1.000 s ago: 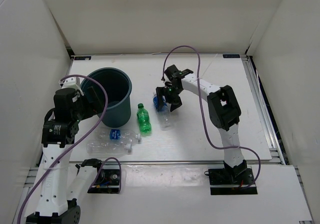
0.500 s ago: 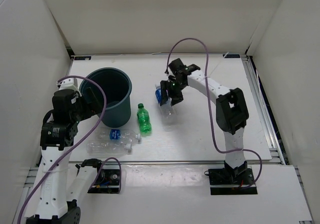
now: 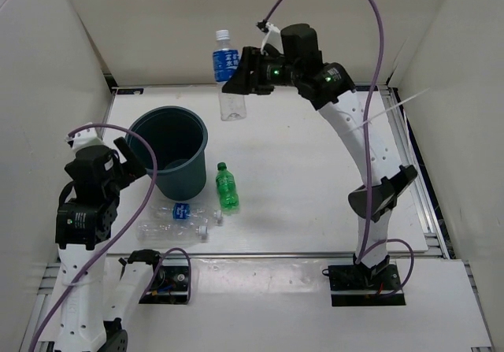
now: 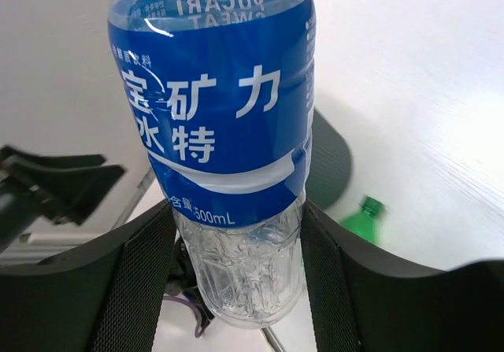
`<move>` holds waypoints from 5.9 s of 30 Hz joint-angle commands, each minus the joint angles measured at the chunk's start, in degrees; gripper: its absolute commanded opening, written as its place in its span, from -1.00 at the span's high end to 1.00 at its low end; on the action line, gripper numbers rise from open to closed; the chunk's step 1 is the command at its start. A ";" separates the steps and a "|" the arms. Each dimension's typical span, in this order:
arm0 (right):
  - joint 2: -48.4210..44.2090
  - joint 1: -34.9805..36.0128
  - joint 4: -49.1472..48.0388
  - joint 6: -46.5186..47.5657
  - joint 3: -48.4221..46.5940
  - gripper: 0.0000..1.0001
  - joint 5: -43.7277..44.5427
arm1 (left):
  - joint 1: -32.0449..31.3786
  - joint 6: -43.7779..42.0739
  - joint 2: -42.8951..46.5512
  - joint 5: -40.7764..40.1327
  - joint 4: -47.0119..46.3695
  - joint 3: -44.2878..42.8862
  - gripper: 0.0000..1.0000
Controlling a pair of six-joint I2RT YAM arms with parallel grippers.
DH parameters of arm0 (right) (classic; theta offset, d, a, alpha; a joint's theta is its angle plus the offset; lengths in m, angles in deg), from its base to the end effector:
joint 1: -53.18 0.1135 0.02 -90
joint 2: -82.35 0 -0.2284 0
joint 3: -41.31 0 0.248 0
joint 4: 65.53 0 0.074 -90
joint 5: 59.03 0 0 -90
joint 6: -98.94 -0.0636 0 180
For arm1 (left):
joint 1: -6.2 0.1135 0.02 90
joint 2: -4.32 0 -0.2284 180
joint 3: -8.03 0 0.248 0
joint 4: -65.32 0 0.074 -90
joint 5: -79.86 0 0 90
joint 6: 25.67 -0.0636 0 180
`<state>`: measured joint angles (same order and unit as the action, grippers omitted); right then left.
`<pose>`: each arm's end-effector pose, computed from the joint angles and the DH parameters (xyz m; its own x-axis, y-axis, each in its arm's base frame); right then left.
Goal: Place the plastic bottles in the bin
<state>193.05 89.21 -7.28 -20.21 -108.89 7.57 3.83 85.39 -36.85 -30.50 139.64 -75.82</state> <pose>0.3227 0.2660 0.4424 -0.6381 0.0886 -0.7648 -0.6105 0.5471 0.5727 0.1449 0.0161 0.3619 -0.3967 -0.3208 -0.8601 -0.4283 0.8934 -0.1356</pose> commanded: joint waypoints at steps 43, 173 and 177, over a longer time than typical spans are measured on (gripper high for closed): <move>-12.00 7.13 -11.20 4.80 44.70 -1.00 6.99 | 0.17 18.67 1.00 -3.46 7.10 5.07 -1.00; -15.86 2.90 -0.39 1.11 21.50 -1.00 -3.06 | 0.17 71.15 4.89 27.92 21.69 6.77 0.11; -15.86 2.38 -0.39 1.11 21.50 -1.00 -3.58 | 0.17 61.78 -1.45 25.20 18.18 -3.08 0.11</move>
<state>179.13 92.14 -7.00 -19.16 -87.28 5.48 3.83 154.33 -34.01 -4.60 156.27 -72.80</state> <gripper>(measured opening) 0.998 0.632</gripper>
